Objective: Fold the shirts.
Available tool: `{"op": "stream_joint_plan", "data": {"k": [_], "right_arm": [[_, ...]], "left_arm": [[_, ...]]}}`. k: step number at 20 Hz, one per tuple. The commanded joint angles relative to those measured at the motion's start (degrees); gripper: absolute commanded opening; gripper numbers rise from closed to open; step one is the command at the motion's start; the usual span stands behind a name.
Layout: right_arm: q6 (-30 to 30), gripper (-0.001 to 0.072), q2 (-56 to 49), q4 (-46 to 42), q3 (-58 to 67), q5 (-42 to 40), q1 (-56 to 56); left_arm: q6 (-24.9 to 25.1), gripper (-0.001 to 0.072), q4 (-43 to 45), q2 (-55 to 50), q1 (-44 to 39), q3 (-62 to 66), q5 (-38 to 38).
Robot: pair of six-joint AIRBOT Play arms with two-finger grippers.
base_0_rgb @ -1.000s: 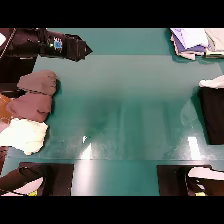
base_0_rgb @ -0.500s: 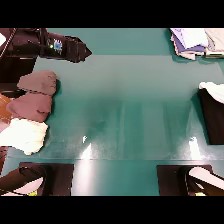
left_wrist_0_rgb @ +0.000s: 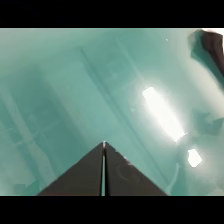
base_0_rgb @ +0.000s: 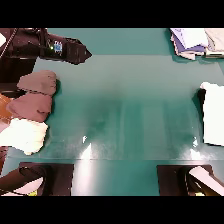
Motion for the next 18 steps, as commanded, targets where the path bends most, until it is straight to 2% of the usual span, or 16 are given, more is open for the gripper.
{"op": "stream_joint_plan", "data": {"k": [1,4,6,7,8,10,11,14,18], "right_arm": [[0.11,0.0631,0.44,6.56,4.94,-2.64,6.54],[0.09,0.063,0.44,12.63,10.1,-5.44,20.55],[0.04,0.0617,0.44,12.9,12.41,-7.67,30.88],[-0.04,0.0539,0.44,12.87,13.2,-8.94,35.58],[-0.96,0.0422,0.44,12.85,13.94,-10.12,40.02],[-4.33,0.0118,0.44,12.85,15.15,-11.61,48.02],[-5.97,0.0018,0.44,12.81,15.61,-11.91,51.36],[-7.04,0.0018,0.44,12.79,15.61,-12.63,57.02],[-7.02,0.0018,0.48,12.85,15.61,-12.35,57.79]], "left_arm": [[-0.02,0.0025,-0.02,-0.02,0.0,0.0,-0.07],[-0.07,0.0024,-0.22,0.0,0.0,0.0,-0.17],[-0.07,0.0024,-0.24,-0.02,0.0,0.0,-0.09],[-0.07,0.0024,-0.24,0.0,0.0,0.0,0.02],[-0.07,0.0024,-0.24,0.0,0.0,0.0,0.22],[-0.07,0.0024,-0.26,0.0,0.0,0.0,0.26],[-0.07,0.0024,-0.26,0.0,0.0,0.0,0.26],[-0.07,0.0025,-0.26,0.0,0.0,0.0,0.26],[-0.04,0.0024,-0.26,0.0,0.0,0.0,0.26]]}}
